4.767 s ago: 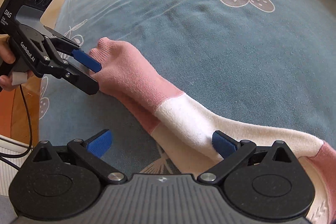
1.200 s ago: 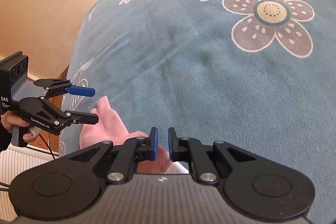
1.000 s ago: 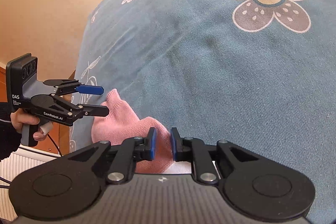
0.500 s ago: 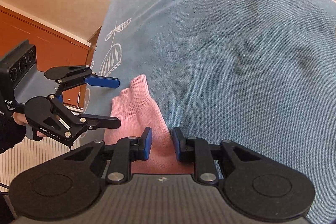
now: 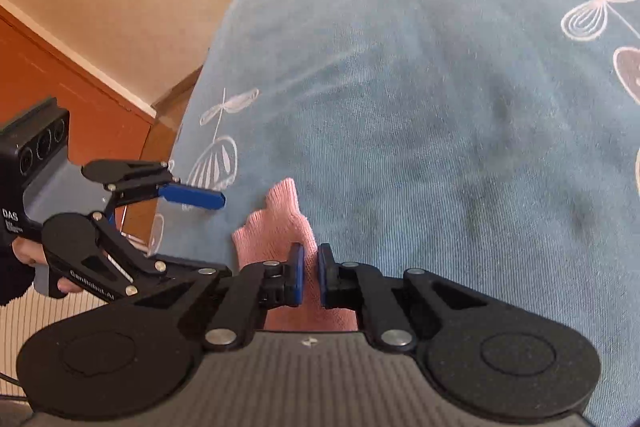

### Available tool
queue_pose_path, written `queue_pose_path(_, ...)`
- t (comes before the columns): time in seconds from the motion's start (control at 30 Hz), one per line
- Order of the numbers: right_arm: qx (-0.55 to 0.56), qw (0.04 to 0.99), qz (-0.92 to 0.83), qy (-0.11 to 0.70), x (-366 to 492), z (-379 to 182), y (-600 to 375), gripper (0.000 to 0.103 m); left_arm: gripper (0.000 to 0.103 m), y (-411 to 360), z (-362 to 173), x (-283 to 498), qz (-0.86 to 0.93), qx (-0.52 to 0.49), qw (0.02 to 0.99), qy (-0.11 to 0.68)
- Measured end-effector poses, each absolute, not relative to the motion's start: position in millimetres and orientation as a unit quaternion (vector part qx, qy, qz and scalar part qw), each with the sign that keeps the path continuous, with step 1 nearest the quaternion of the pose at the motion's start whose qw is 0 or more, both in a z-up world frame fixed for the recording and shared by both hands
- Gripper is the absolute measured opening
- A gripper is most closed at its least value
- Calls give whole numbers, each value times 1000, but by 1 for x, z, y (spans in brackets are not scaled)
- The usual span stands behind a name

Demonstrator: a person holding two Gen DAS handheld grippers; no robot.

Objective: Fold clothes

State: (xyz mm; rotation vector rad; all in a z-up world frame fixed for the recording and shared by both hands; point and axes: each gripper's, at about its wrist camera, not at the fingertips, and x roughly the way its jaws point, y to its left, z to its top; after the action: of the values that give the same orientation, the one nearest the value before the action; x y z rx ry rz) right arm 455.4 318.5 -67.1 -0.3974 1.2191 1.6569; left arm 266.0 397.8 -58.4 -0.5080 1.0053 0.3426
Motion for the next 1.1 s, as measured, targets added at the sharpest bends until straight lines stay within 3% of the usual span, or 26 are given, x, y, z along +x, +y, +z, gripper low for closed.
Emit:
queue_pose_path(0.23,-87,579,629,511,491,-53,285,27,82,396,-38,283,140,-196,848,473)
queue_pose_path(0.47,-55,698,468,540,543,-37,138,28,82,368,-34,331,60,-166,867,467)
queue_pose_path(0.7,-150,775,315,527,495,-39,43,31,82,313,-38,374,-69,-179,855,482)
queue_pose_path(0.87,-118,798,265,528,484,-68,21,37,82,295,-66,378,-93,-195,819,531)
queue_pose_path(1.03,-104,823,248,501,510,-78,40,56,81,297,-73,396,-49,-124,841,525)
queue_pose_path(1.1,-104,819,252,506,514,-75,40,56,80,295,-70,404,-43,-107,842,527)
